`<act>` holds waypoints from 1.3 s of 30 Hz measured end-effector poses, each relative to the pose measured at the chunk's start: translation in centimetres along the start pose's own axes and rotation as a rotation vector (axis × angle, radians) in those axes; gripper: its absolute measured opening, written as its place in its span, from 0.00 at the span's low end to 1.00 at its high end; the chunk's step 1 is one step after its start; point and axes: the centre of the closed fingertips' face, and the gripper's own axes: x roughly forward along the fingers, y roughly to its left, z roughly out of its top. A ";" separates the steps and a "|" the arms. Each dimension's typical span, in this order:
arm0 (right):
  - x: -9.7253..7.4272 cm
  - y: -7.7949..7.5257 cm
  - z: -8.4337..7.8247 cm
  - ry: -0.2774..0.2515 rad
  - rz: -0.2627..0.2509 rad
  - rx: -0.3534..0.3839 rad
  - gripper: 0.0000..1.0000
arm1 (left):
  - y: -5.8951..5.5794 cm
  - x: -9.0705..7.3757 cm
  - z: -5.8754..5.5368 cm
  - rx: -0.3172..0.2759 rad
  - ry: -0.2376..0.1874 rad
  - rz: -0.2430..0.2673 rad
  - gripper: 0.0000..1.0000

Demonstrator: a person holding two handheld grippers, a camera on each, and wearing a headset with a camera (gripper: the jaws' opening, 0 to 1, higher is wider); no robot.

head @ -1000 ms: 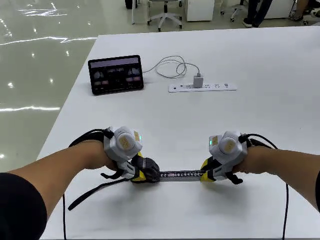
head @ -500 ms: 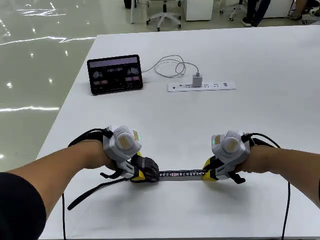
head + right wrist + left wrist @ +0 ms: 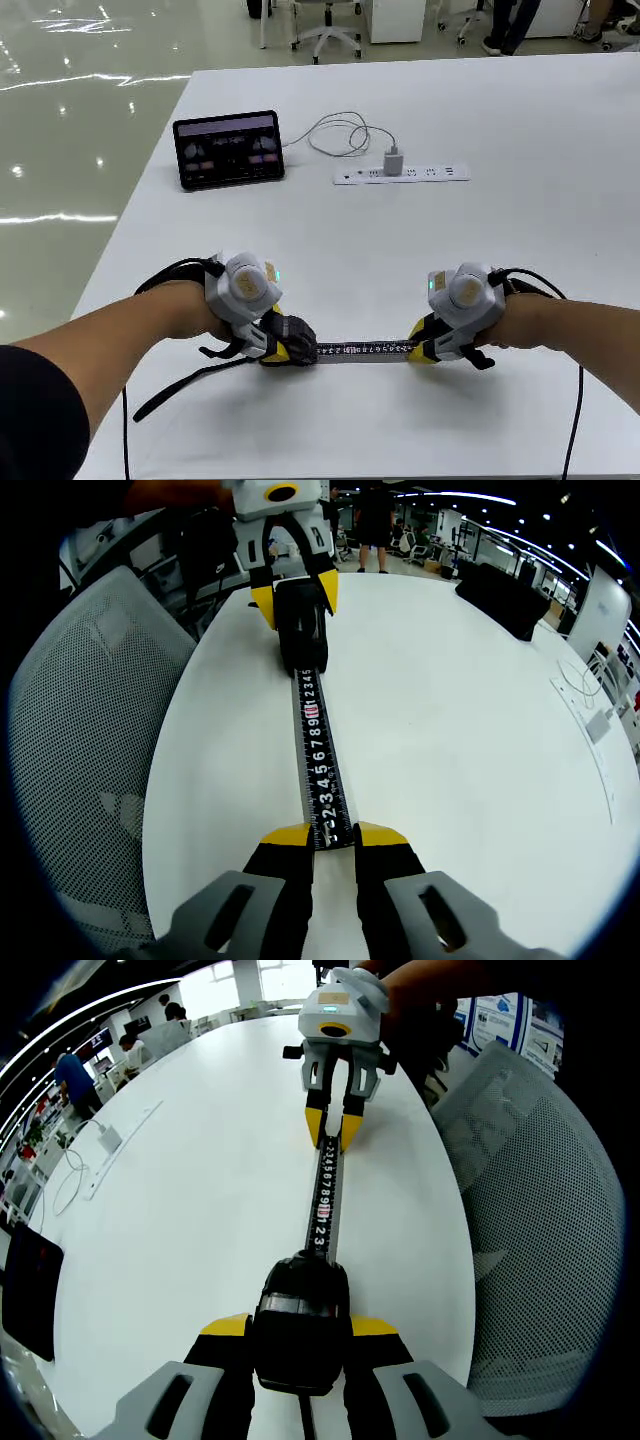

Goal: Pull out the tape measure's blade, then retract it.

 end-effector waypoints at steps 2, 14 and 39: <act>0.0 0.0 0.0 0.000 0.000 0.001 0.11 | 0.0 0.0 0.0 -0.001 0.000 0.001 0.30; -0.4 -0.1 -0.4 0.004 0.001 0.001 0.10 | 0.0 0.0 0.0 0.004 -0.002 0.000 0.30; -1.4 -0.2 -1.7 0.007 -0.004 0.027 0.10 | 0.0 0.0 0.1 0.003 0.004 -0.002 0.30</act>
